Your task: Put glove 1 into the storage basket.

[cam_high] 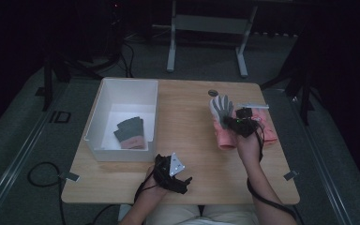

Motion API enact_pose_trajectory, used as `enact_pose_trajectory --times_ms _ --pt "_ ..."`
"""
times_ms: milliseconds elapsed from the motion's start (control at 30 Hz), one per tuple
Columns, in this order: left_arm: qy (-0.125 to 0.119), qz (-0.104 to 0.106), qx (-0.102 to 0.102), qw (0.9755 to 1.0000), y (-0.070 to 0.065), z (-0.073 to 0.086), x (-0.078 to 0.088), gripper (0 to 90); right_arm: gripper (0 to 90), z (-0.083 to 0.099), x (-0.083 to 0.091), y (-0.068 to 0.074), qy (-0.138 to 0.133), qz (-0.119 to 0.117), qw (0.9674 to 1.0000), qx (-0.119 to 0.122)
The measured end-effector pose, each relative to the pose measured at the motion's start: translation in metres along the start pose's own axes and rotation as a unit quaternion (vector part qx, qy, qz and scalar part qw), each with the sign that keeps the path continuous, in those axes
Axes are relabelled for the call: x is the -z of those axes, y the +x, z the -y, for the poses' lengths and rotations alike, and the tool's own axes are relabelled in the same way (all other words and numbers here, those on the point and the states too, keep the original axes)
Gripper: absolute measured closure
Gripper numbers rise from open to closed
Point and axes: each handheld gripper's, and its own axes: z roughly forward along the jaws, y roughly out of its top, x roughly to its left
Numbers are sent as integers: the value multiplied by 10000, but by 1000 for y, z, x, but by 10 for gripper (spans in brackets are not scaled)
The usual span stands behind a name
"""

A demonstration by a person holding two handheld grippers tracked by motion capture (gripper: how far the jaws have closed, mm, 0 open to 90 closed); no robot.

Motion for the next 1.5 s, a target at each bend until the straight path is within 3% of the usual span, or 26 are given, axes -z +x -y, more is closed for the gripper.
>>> enact_pose_trajectory --times_ms 100,300,467,667,833,1133,1267,1300,1333,1400,1467,1500 --pt "-32 22 -8 10000 0 0 0 2 888 12 14 14 0 3 10000 73" --pt "-94 99 -55 9999 -2 -1 1 3 888 35 18 19 63 -29 9999 -131" --pt "-122 166 24 9998 -2 0 -1 2 887 52 5 16 240 28 9991 -355" --pt "-77 104 -70 9999 -2 1 -2 2 887 67 -20 21 507 25 9981 -359" --pt "-47 129 -123 9998 -2 1 -3 2 885 80 -43 29 752 69 9969 -227" --pt "-66 164 -109 9998 -2 0 -3 2 855 82 -49 30 797 81 9968 -62" --pt "-88 163 -134 9997 -3 0 -4 2 717 74 -33 32 631 -59 9980 27" --pt "-88 163 -134 9997 -3 0 -4 3 717 74 -33 32 631 -59 9980 27" --pt "-84 168 -120 9998 -3 0 -4 3 692 71 -27 31 521 -162 9985 65" --pt "-105 164 -84 9998 -2 0 -3 2 650 60 -9 16 191 -175 9989 386" --pt "-98 162 -76 9998 -1 0 -3 2 641 55 -2 -1 147 -52 9986 511" --pt "-98 162 -76 9998 -1 0 -3 2 641 55 -2 -1 147 -52 9986 511"
